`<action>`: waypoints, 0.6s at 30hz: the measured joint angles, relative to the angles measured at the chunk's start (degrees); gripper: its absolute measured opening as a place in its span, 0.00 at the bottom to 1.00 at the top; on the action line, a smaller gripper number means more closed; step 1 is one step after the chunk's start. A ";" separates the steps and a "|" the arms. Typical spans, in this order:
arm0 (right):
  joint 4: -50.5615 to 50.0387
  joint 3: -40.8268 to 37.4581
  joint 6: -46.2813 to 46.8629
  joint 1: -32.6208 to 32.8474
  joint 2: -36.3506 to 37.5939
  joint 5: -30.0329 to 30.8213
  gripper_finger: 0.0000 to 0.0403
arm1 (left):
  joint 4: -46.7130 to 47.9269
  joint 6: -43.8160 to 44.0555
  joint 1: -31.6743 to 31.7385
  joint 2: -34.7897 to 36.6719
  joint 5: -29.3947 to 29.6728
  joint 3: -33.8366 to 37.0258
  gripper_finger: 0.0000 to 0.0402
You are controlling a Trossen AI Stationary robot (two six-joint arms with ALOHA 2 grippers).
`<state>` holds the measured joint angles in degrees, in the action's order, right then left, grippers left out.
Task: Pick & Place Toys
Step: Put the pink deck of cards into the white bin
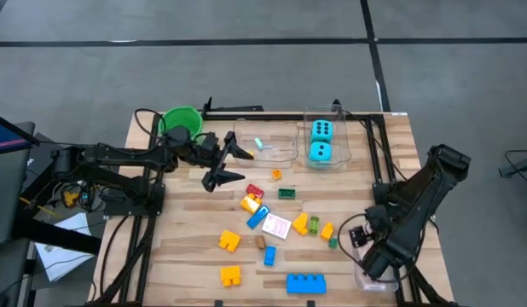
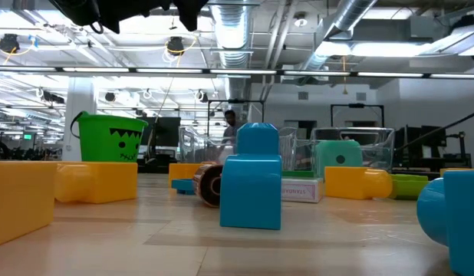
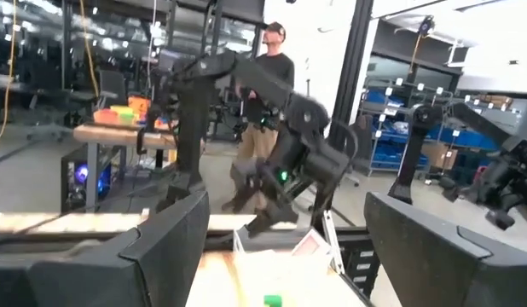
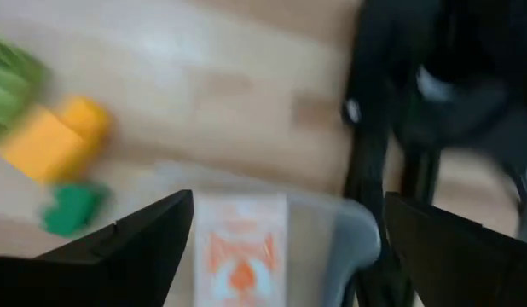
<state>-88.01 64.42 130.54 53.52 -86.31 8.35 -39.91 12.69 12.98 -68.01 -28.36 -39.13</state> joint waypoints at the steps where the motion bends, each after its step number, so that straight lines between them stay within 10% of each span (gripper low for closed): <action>1: -0.75 0.00 -1.05 -0.56 0.94 2.42 0.93 | 0.94 0.01 0.33 0.02 0.01 0.00 0.77; 9: -2.00 0.00 -16.83 -8.41 10.01 23.17 0.93 | 6.73 -0.04 2.22 -0.01 1.58 -0.02 0.77; 18: -2.01 0.00 -32.78 -17.52 14.79 31.13 0.93 | 8.08 -1.29 -1.11 -0.02 6.45 -0.15 0.77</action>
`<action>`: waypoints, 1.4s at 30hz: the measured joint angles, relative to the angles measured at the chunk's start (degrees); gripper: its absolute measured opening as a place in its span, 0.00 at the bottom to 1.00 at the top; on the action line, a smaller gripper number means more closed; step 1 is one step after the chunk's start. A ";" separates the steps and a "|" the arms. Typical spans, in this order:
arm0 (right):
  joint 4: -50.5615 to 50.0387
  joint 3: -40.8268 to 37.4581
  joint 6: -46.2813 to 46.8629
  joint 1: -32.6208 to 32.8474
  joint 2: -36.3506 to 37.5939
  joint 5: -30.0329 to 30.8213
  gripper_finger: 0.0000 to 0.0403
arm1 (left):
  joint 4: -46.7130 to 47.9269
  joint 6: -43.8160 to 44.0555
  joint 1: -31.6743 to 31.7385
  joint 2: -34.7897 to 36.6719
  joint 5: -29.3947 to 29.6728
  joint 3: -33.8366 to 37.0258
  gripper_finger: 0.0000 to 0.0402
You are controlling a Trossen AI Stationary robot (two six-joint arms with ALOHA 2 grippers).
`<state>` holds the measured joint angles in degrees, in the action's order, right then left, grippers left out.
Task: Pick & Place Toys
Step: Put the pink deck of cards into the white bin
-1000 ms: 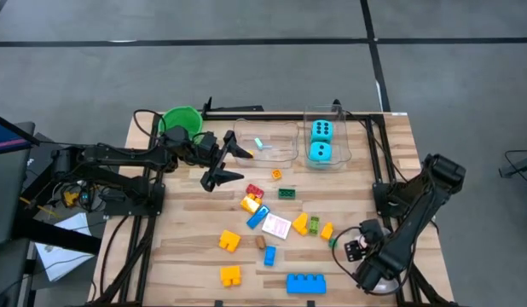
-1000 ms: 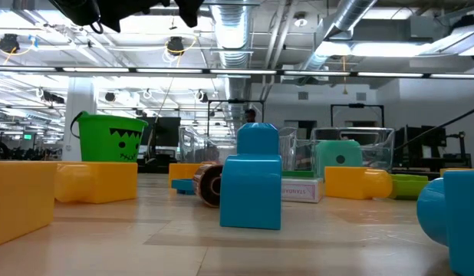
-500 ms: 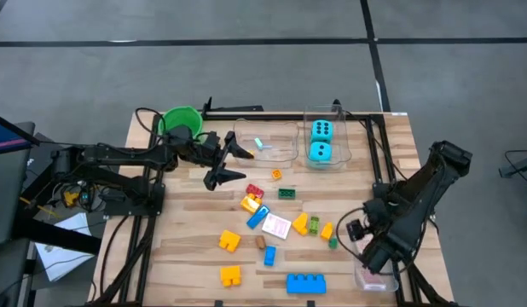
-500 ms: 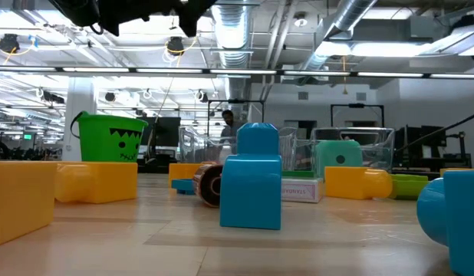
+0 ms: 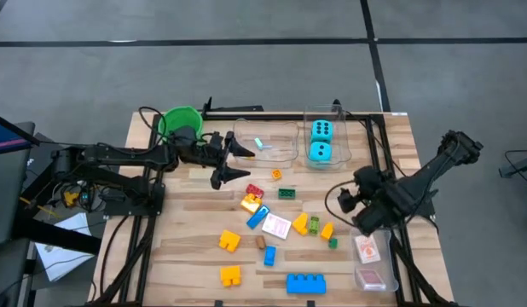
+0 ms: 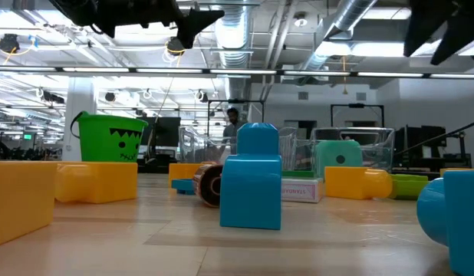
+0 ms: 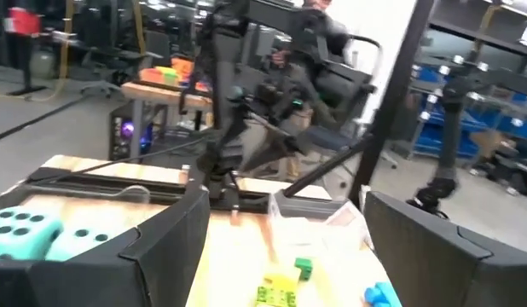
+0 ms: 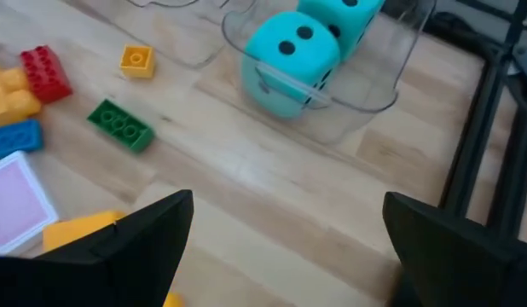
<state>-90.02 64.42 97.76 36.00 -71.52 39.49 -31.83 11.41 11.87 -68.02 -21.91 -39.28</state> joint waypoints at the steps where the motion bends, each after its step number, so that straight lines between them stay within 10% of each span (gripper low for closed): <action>1: 0.02 0.00 -0.97 -0.71 0.26 0.02 0.93 | 0.08 -0.28 -0.81 0.00 -0.02 -0.32 0.77; 13: -0.05 0.00 -3.72 -0.29 2.28 2.13 0.93 | 9.50 -3.70 -11.87 -5.72 15.50 -3.20 0.98; 42: 3.01 0.00 -5.27 0.36 2.66 5.43 0.93 | -13.13 -14.05 -21.09 -45.03 11.64 -7.32 0.99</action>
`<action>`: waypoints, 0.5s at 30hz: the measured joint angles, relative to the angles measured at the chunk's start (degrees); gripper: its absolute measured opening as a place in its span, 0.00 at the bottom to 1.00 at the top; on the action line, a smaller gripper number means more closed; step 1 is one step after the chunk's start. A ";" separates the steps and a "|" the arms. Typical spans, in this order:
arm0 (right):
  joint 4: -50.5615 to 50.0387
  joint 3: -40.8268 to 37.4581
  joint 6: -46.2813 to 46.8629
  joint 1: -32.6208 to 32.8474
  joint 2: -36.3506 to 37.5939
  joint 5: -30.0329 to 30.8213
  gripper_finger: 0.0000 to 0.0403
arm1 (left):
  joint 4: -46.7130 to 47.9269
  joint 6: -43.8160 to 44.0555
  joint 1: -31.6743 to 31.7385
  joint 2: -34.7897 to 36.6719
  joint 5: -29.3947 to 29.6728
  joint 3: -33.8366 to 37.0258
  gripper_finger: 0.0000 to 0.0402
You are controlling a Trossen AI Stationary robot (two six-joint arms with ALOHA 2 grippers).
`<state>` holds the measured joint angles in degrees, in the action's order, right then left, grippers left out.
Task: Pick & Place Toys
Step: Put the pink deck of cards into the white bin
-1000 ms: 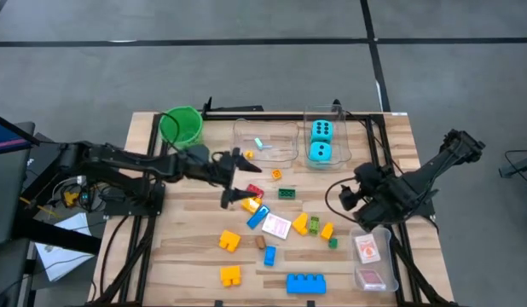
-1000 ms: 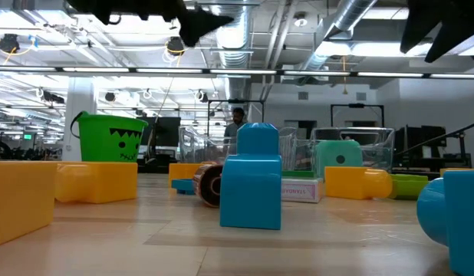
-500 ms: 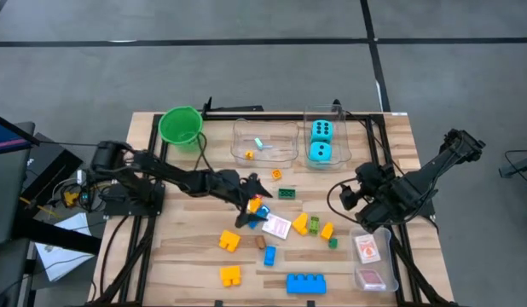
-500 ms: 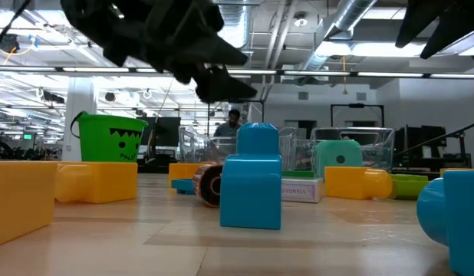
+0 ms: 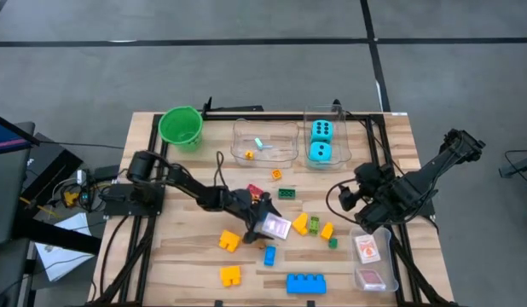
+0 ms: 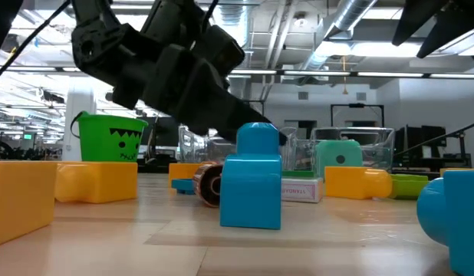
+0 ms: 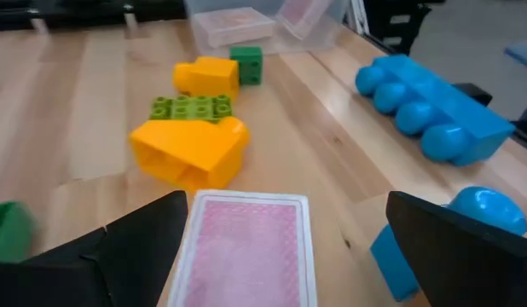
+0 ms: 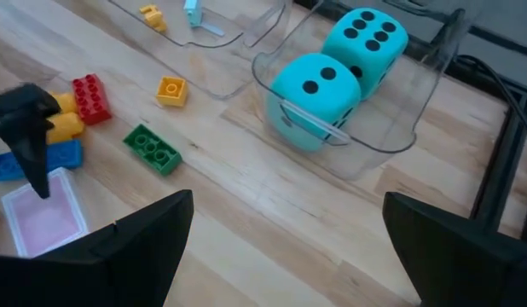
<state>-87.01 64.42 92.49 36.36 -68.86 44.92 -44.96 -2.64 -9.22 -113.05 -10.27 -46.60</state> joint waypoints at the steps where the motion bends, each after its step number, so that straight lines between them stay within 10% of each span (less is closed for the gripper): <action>1: 0.32 0.00 -0.53 -0.04 0.00 -0.01 0.93 | -0.02 -0.04 -0.06 -0.73 -0.02 -0.63 0.99; 15: 1.10 0.00 -1.64 0.13 -0.09 -0.69 0.93 | 9.03 -4.52 -0.08 -2.23 2.58 -3.33 0.99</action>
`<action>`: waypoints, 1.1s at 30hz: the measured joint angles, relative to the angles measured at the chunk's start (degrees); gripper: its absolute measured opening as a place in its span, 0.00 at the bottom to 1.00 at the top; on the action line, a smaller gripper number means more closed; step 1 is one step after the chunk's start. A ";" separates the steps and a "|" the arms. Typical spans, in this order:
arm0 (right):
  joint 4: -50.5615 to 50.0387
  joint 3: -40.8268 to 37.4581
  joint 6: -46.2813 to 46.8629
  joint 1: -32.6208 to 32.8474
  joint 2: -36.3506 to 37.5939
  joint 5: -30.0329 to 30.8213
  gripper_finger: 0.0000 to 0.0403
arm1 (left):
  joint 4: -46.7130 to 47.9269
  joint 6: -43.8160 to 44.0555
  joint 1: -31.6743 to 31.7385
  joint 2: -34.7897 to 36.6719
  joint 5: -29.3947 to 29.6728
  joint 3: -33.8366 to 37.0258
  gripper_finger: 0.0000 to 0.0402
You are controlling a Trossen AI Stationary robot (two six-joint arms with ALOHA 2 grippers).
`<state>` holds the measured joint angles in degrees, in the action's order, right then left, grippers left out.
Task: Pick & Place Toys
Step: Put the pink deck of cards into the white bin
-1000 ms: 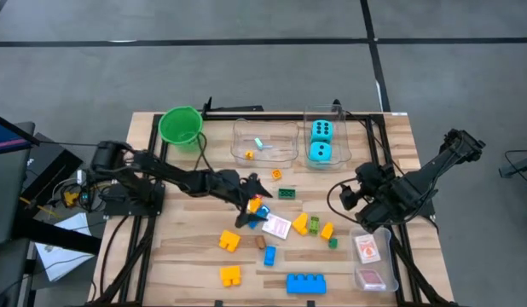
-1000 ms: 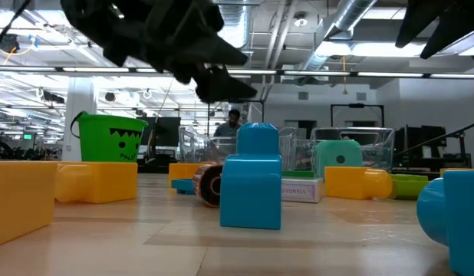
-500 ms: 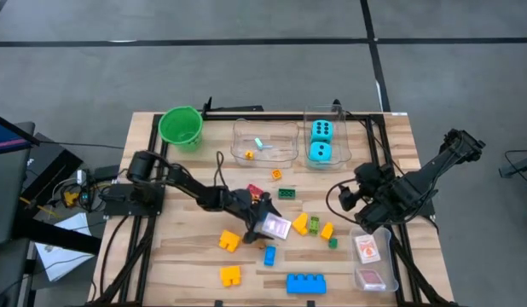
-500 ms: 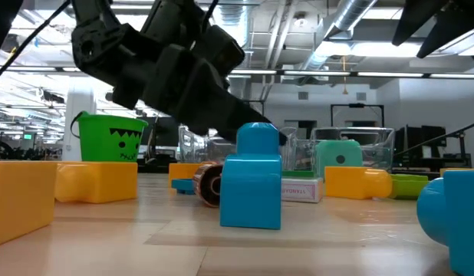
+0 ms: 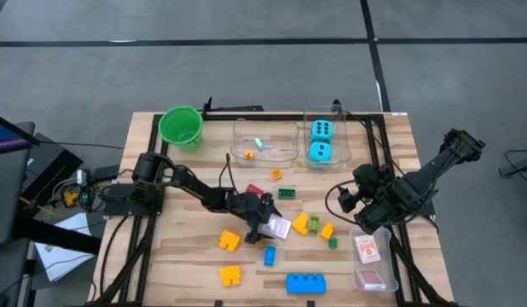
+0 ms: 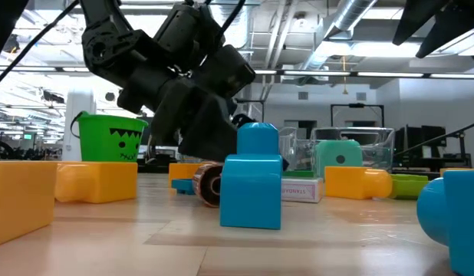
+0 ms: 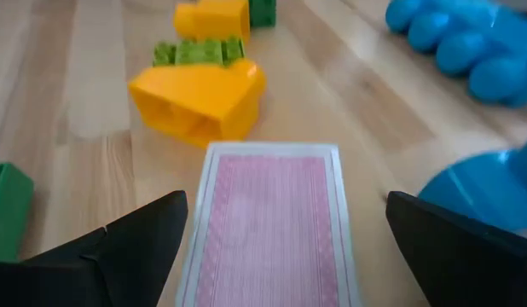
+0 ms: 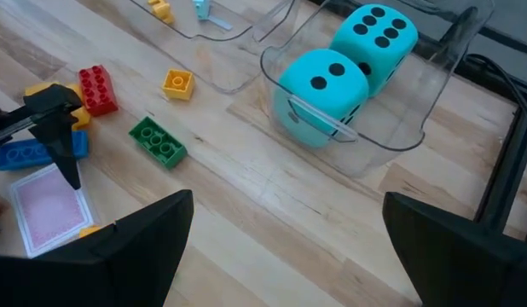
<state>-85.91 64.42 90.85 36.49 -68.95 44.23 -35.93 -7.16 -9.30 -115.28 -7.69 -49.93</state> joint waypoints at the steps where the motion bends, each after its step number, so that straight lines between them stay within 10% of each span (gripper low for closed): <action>1: 0.02 0.00 0.00 0.00 -0.02 0.00 0.93 | 0.38 -0.28 -0.08 0.00 0.45 -0.01 0.99; 22: 2.62 0.00 -2.97 0.04 -0.04 -0.37 0.93 | 6.78 -0.08 1.26 0.02 1.31 0.00 0.98; 33: 2.60 0.00 -2.90 0.04 -0.04 -0.33 0.93 | 6.39 0.43 1.29 0.02 1.77 0.00 0.74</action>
<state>-83.31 64.42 87.95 36.53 -68.99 43.90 -29.54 -6.74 -8.01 -115.26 -5.91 -49.93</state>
